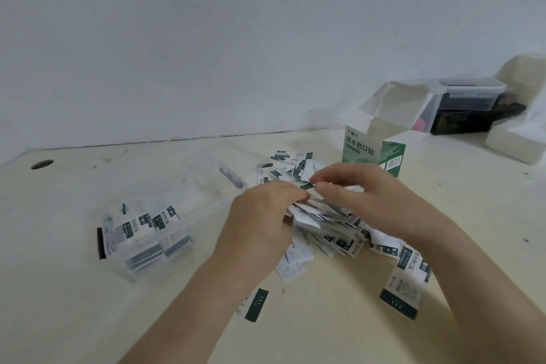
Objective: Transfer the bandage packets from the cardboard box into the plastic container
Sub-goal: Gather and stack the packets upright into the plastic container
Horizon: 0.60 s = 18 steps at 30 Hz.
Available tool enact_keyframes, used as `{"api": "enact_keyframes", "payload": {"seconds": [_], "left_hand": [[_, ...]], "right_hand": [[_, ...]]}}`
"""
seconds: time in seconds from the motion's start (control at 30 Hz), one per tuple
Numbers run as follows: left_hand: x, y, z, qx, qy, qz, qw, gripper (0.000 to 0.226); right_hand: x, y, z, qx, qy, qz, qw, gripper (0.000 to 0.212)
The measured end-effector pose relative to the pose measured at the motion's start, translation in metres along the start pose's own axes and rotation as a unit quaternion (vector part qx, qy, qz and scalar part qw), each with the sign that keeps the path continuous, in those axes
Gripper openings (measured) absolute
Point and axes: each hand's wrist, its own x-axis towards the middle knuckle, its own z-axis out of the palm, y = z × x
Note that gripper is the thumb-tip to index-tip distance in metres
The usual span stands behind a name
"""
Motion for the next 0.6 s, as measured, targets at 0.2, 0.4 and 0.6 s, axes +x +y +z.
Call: {"api": "enact_keyframes", "payload": {"seconds": [0.2, 0.4, 0.6], "left_hand": [[-0.003, -0.007, -0.001, -0.022, 0.005, -0.023, 0.999, 0.049], [-0.002, -0.006, -0.006, -0.046, 0.011, -0.054, 0.997, 0.053], [-0.002, 0.000, -0.016, -0.090, 0.055, -0.062, 0.993, 0.013]], "right_hand": [[0.006, 0.011, 0.018, -0.058, -0.046, 0.010, 0.997, 0.033], [0.007, 0.010, 0.019, -0.061, 0.087, 0.014, 0.994, 0.023], [0.008, 0.011, 0.016, 0.069, 0.074, 0.057, 0.993, 0.010]]}}
